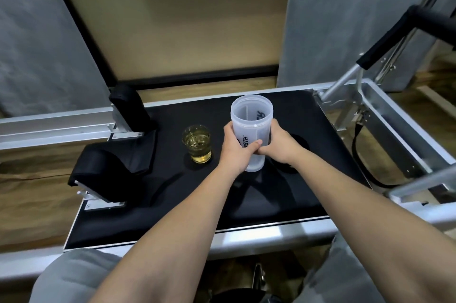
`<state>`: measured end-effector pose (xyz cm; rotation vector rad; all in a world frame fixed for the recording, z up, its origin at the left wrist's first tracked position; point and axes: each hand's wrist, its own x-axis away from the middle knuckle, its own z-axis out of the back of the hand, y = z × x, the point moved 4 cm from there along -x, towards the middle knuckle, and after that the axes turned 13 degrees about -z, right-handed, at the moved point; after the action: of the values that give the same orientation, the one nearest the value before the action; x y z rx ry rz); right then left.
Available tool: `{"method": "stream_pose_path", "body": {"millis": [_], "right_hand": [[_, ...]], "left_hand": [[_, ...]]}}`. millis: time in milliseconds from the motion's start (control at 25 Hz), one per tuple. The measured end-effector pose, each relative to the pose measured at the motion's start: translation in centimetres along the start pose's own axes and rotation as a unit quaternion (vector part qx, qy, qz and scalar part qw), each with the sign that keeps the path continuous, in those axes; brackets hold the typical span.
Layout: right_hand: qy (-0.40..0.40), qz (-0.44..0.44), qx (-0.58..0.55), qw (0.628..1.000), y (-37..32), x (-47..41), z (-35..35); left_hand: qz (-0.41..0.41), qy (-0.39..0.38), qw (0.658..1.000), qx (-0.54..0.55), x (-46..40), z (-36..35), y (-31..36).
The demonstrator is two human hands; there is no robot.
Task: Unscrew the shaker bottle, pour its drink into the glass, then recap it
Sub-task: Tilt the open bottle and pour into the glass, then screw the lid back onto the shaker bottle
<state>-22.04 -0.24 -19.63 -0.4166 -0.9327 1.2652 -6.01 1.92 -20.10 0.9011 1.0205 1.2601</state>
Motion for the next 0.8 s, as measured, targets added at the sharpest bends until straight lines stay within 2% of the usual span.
{"method": "stream_pose_path", "body": {"millis": [120, 240, 360, 440, 600, 800], "right_hand": [[-0.05, 0.008, -0.005, 0.999, 0.5, -0.6, 0.4], [-0.08, -0.021, 0.069, 0.994, 1.4, -1.6, 1.7], [0.012, -0.089, 0.226, 0.97, 3.2, -2.1, 3.6], [0.041, -0.125, 0.273, 0.953, 4.8, -1.8, 3.8], [0.02, -0.176, 0.275, 0.945, 7.1, -1.9, 2.7], [0.066, -0.198, 0.19, 0.959, 8.2, -2.3, 2.1]], "left_hand": [[-0.014, -0.019, 1.0, -0.02, 0.0, 0.0, 0.0], [-0.02, -0.033, 0.999, -0.03, 0.3, 0.2, 0.0], [-0.019, -0.033, 0.999, -0.037, 0.5, 0.1, 0.0], [-0.02, -0.036, 0.998, -0.038, 0.5, 0.0, 0.0], [-0.021, -0.038, 0.998, -0.043, 0.5, 0.2, -0.1], [-0.017, -0.034, 0.998, -0.048, 0.4, 0.0, -0.4]]}}
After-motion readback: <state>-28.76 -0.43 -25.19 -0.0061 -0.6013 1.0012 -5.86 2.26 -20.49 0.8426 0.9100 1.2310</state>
